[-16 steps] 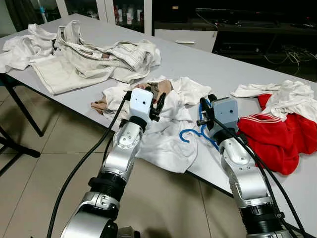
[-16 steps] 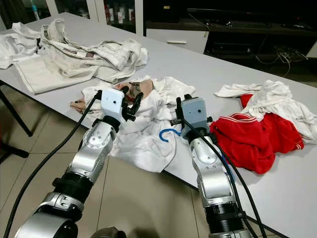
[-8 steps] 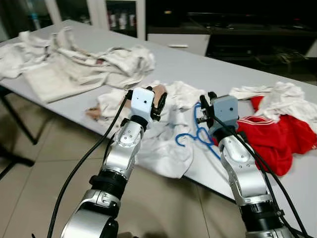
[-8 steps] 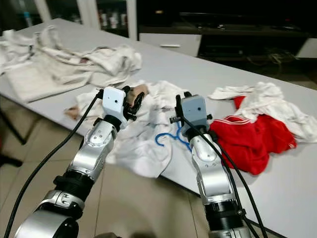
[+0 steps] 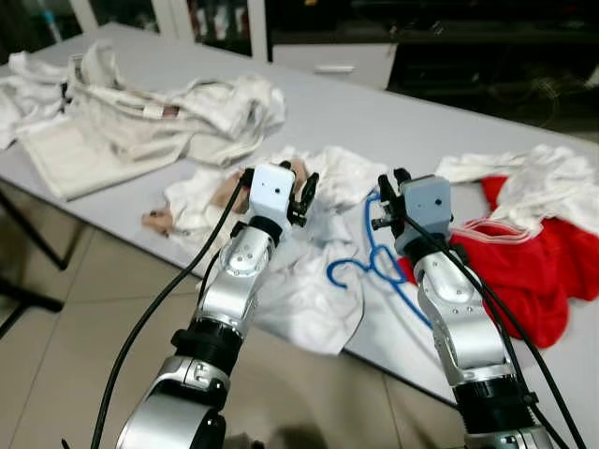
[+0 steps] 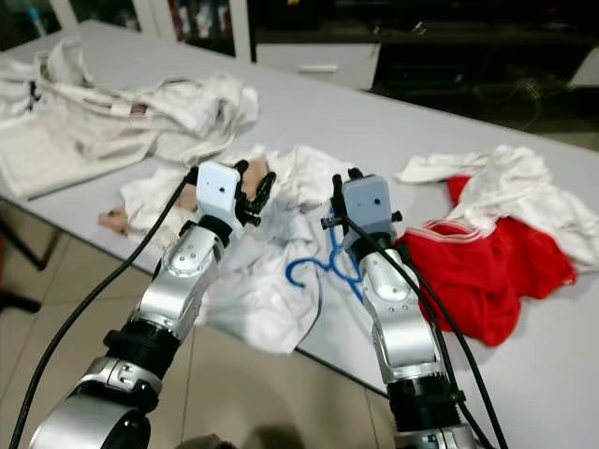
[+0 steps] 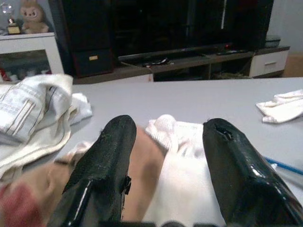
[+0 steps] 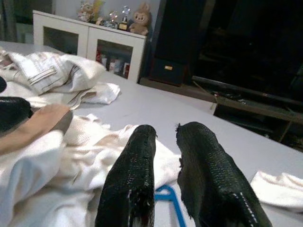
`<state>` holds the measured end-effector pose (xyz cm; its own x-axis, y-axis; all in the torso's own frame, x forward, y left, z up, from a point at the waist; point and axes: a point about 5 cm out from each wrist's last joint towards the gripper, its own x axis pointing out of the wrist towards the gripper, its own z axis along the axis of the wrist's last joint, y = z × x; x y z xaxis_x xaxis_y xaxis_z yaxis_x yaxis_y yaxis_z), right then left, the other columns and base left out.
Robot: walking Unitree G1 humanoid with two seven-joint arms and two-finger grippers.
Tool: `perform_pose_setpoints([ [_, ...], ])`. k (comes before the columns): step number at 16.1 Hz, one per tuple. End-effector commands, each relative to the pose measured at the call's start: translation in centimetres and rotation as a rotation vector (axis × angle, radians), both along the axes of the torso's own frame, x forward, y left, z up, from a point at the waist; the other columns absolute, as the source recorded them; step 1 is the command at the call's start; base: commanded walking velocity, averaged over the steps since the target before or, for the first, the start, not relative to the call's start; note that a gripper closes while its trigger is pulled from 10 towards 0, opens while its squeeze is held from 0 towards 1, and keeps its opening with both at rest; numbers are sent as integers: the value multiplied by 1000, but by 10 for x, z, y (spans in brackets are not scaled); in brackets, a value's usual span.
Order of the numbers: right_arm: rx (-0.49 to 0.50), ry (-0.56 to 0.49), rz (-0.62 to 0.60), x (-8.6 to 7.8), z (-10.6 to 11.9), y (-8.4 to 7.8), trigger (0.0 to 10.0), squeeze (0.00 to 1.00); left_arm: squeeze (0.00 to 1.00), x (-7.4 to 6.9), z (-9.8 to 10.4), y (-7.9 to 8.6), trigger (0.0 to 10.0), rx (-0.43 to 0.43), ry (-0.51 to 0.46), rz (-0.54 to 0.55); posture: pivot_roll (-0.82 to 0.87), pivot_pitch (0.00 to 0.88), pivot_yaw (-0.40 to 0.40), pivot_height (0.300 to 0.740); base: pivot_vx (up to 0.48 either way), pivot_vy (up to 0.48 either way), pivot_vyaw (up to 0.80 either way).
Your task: Hang hanger
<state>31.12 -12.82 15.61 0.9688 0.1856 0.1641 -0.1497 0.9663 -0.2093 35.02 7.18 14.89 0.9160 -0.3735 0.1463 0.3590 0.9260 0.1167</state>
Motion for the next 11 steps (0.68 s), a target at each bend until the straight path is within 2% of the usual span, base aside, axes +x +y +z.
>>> perform_pose_setpoints([
  [1,1,-1,-12,1,0,-2,10000,0,0,1,3,-2,10000,0,-12,-8,26,0,-3,723,0,0,0],
  [11,-4,-4,-9,1,0,-1,10000,0,0,1,2,-3,10000,6,-7,-8,27,0,-2,723,0,0,0],
])
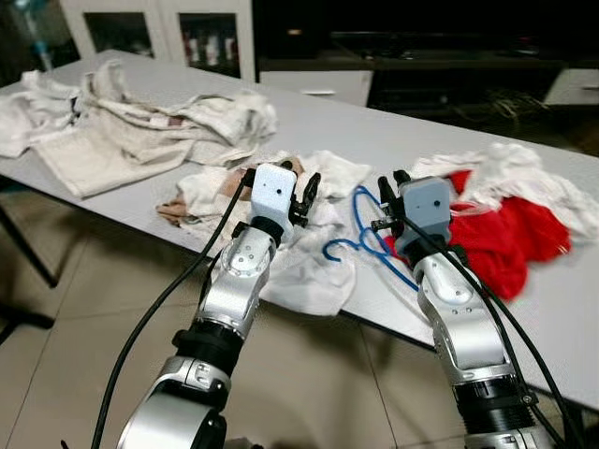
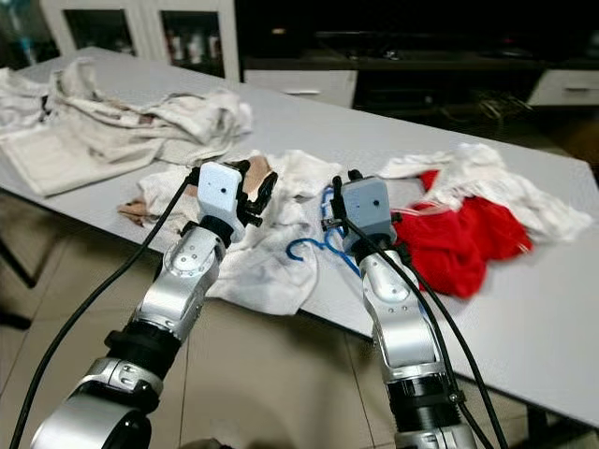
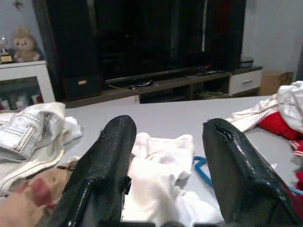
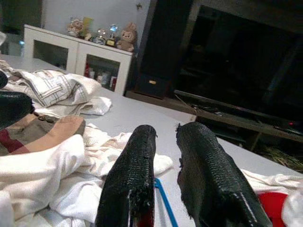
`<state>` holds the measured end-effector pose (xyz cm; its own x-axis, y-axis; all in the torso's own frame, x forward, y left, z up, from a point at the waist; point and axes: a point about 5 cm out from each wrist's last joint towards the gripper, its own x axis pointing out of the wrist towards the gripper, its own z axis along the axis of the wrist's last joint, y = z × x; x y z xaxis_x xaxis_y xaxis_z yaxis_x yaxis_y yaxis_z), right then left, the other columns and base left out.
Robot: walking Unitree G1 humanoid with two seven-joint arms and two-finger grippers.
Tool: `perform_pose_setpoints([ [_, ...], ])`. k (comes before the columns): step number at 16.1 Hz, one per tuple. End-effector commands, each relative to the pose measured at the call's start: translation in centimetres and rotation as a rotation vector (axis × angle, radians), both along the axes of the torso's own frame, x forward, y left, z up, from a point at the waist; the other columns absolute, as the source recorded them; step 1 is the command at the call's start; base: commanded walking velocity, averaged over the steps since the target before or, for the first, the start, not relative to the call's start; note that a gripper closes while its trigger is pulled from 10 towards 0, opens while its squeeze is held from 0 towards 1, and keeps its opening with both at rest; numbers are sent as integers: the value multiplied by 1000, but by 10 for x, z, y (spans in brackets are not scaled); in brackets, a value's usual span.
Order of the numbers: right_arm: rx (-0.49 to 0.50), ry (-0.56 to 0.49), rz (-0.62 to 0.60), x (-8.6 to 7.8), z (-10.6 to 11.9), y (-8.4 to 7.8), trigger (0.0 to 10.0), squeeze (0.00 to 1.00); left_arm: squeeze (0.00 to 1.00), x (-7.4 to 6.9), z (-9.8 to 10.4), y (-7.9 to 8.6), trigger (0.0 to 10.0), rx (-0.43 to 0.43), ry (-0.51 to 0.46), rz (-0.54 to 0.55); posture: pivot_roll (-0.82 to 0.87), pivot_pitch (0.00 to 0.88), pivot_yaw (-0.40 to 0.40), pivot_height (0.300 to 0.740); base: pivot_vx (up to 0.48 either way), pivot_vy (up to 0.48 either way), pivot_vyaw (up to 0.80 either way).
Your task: Hang hanger
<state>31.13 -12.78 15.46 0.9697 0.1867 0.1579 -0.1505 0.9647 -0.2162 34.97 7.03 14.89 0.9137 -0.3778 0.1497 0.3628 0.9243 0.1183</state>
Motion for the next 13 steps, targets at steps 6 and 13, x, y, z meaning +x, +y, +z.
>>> perform_pose_setpoints([
  [6,3,-5,-6,1,1,0,10000,0,0,2,2,-1,10000,10,-1,-4,27,0,1,723,0,0,0],
  [13,4,-10,0,1,2,-2,10000,0,0,4,8,3,10000,-4,-36,36,25,0,0,723,0,0,0],
])
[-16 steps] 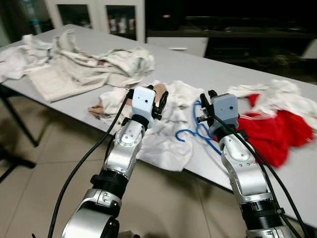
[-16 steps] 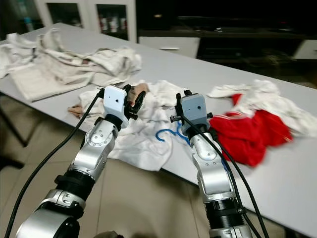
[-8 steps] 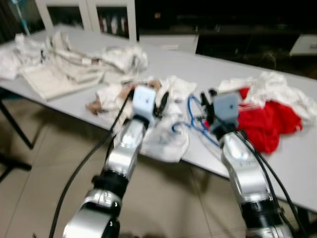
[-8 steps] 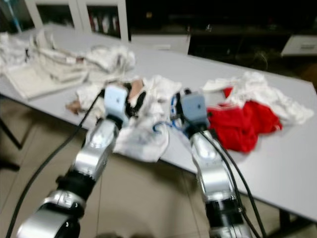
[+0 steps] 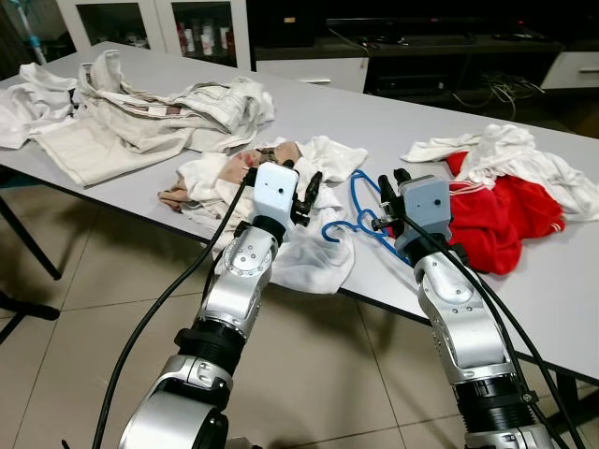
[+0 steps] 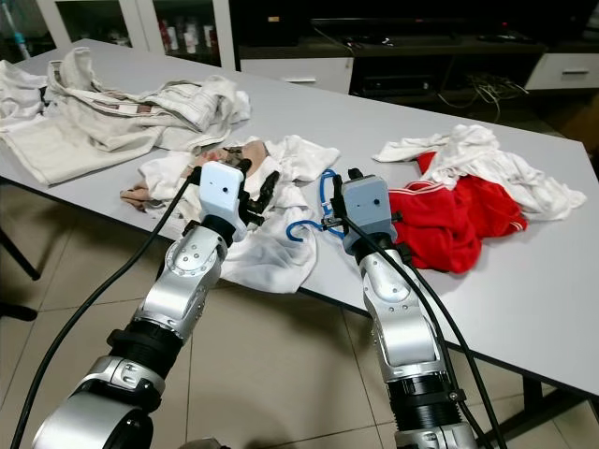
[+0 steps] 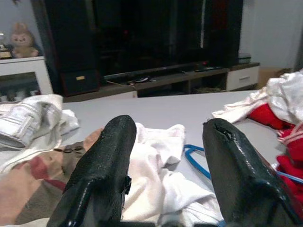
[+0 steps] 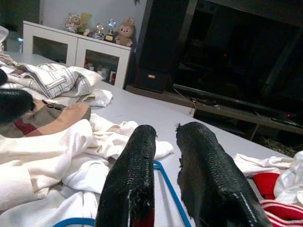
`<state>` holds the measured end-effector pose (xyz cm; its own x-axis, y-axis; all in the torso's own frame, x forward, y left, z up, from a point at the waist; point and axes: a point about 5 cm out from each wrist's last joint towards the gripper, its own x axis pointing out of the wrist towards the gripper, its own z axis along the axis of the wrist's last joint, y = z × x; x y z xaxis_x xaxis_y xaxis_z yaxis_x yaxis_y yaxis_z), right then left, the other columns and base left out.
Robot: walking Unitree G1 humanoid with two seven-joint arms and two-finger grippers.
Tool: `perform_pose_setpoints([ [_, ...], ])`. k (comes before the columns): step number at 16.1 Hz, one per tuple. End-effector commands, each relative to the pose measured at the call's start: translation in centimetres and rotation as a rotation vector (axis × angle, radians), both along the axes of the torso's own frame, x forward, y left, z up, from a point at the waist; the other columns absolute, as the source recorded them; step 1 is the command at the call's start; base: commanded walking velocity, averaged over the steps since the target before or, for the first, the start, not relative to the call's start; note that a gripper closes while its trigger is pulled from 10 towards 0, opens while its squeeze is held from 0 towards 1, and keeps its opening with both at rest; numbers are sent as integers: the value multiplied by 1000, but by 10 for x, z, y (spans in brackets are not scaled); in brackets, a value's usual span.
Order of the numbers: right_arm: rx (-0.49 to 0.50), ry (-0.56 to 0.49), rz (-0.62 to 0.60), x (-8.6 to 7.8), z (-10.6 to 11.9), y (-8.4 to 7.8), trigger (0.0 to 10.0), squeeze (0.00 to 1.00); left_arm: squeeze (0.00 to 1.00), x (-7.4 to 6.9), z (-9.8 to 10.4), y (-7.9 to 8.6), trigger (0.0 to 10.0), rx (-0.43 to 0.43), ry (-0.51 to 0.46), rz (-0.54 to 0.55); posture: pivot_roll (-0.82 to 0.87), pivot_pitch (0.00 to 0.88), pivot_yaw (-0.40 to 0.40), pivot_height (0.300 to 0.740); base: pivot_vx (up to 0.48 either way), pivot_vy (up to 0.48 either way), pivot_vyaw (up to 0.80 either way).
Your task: Hang hanger
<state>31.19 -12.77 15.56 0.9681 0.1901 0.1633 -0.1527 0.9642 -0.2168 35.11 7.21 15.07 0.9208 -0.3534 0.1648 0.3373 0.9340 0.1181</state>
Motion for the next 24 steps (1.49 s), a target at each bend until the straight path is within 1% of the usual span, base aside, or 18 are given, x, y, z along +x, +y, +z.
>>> perform_pose_setpoints([
  [1,5,-3,2,0,0,-1,10000,0,0,3,6,4,10000,-1,-25,24,26,0,1,723,0,0,0],
  [3,-28,15,113,-4,-2,8,10000,0,0,3,6,11,10000,7,-20,39,35,0,-5,723,0,0,0],
  [4,-47,12,129,-5,-2,10,10000,0,0,2,5,12,10000,11,-20,41,35,0,-5,723,0,0,0],
  [5,-73,11,149,-6,-4,13,10000,0,0,0,-1,18,10000,19,-6,56,37,0,-4,723,0,0,0],
  [9,-28,19,143,-5,-4,12,10000,0,0,-2,-5,21,10000,22,5,68,40,0,-8,723,0,0,111],
  [13,-18,6,153,-6,-1,11,10000,0,0,-3,-5,22,10000,21,1,76,34,0,-6,723,0,0,0],
  [15,-14,8,148,-8,-1,9,10000,0,0,-2,-4,23,10000,15,-2,86,30,0,-4,723,304,0,0],
  [24,-22,-1,146,-7,1,8,10000,0,0,-2,-2,20,10000,13,-4,80,28,0,-2,723,368,0,0],
])
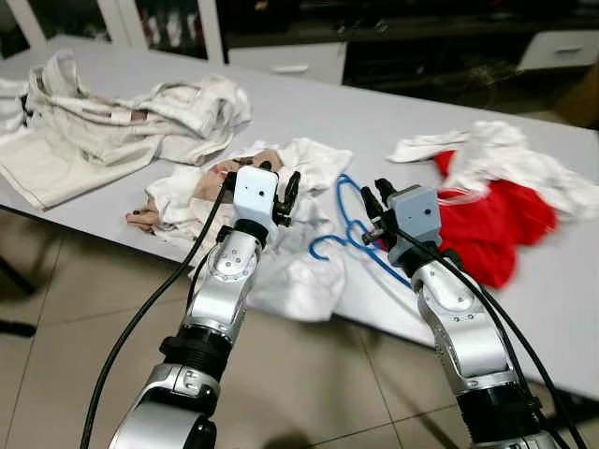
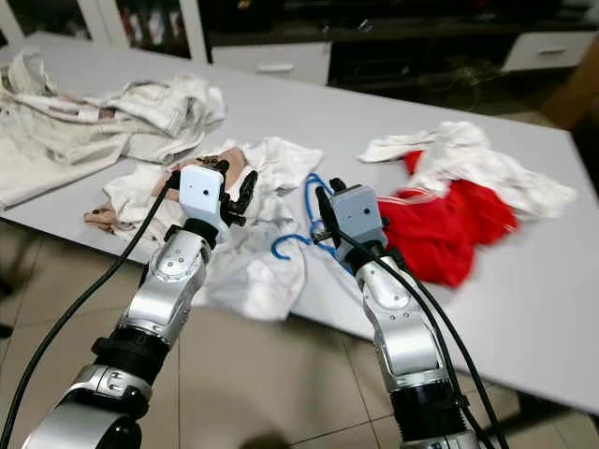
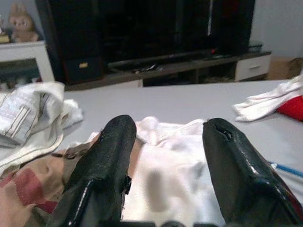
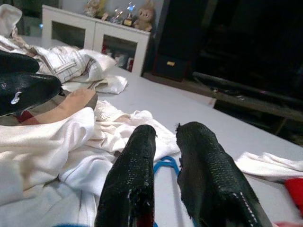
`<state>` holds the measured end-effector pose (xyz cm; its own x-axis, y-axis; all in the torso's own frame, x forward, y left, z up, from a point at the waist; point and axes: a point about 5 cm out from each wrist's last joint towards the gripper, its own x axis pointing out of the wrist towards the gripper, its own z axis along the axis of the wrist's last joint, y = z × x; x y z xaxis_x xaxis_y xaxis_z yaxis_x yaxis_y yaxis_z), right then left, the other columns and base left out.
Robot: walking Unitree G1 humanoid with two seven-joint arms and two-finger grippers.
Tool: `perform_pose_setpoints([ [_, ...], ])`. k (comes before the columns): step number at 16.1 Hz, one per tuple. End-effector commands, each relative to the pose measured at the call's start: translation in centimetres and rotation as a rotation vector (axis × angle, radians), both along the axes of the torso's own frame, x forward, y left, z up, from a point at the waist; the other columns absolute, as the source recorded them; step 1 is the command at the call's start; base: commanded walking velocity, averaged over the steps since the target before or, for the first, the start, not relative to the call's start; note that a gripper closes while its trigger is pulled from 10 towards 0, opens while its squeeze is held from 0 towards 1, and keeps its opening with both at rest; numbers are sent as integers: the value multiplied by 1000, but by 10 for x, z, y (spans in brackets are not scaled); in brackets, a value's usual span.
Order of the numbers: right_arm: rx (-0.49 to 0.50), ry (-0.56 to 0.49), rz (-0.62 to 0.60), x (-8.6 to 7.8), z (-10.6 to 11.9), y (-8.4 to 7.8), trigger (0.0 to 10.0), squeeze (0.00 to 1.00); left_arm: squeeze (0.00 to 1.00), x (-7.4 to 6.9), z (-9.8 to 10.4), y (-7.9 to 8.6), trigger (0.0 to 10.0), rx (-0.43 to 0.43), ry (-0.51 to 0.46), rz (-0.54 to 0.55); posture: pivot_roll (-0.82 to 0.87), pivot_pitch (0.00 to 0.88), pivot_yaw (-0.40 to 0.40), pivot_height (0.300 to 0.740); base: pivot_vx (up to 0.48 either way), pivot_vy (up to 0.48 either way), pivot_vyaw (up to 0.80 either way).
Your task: Hang hanger
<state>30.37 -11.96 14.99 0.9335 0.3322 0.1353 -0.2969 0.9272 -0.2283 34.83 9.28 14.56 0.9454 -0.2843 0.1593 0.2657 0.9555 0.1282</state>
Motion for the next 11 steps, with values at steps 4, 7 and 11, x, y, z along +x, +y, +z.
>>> perform_pose_setpoints([
  [4,-8,-34,16,-1,7,3,10000,0,0,0,2,-2,10000,-2,-2,2,30,0,-4,723,345,0,566],
  [7,12,-32,4,1,8,1,10000,0,0,0,3,-3,10000,-16,-10,-17,32,0,-4,723,173,0,533],
  [11,-8,-32,1,2,7,1,10000,0,0,0,4,-5,10000,-7,-11,-27,32,0,-1,723,0,0,0],
])
